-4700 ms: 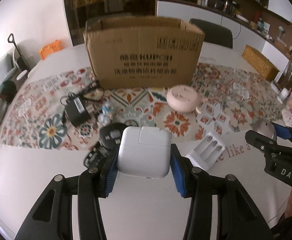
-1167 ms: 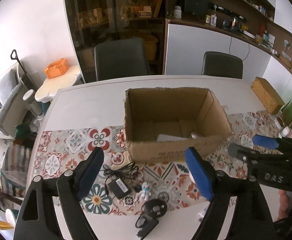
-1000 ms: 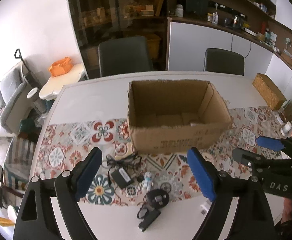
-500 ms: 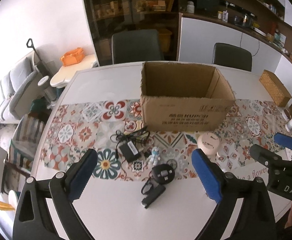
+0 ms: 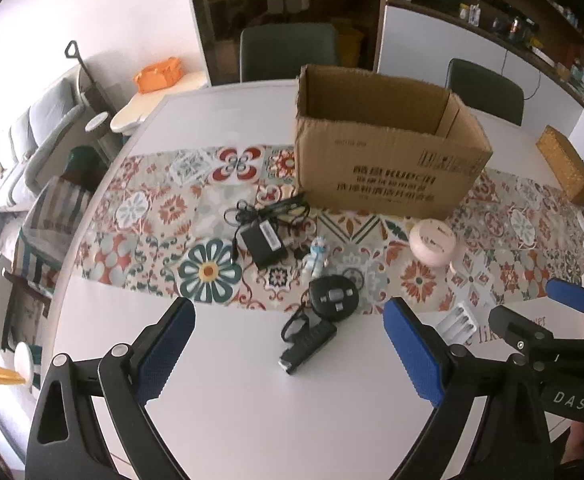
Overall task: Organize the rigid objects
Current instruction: 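Withdraw both grippers from the box back toward the remaining items, then grasp white three-slot battery charger with right gripper while left gripper approaches black battery pack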
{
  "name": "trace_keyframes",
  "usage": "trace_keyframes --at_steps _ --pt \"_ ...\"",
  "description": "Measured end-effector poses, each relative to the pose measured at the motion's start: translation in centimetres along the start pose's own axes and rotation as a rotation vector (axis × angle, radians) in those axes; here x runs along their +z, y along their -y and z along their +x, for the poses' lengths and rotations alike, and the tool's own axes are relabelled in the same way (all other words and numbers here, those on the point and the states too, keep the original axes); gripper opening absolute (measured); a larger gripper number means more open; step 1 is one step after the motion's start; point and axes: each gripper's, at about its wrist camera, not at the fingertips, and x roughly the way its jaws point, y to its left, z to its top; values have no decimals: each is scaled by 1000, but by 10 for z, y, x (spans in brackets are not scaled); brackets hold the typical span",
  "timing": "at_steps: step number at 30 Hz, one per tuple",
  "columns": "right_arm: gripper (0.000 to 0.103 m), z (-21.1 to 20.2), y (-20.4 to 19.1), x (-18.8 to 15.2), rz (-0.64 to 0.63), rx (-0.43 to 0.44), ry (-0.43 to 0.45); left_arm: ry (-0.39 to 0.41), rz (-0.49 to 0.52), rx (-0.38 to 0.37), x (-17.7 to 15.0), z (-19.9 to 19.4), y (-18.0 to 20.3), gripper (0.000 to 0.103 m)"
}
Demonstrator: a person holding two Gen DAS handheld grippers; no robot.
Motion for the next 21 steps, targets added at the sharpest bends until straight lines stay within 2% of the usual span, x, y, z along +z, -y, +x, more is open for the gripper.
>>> trace_keyframes --at_steps 8,13,21 --pt "92 36 9 -13 -22 12 -113 -132 -98 -12 -32 35 -2 97" --pt "92 60 13 -20 -56 23 -185 -212 -115 5 -50 57 5 97" --pt "92 92 13 -23 -129 14 -269 -272 -121 27 -60 76 17 97"
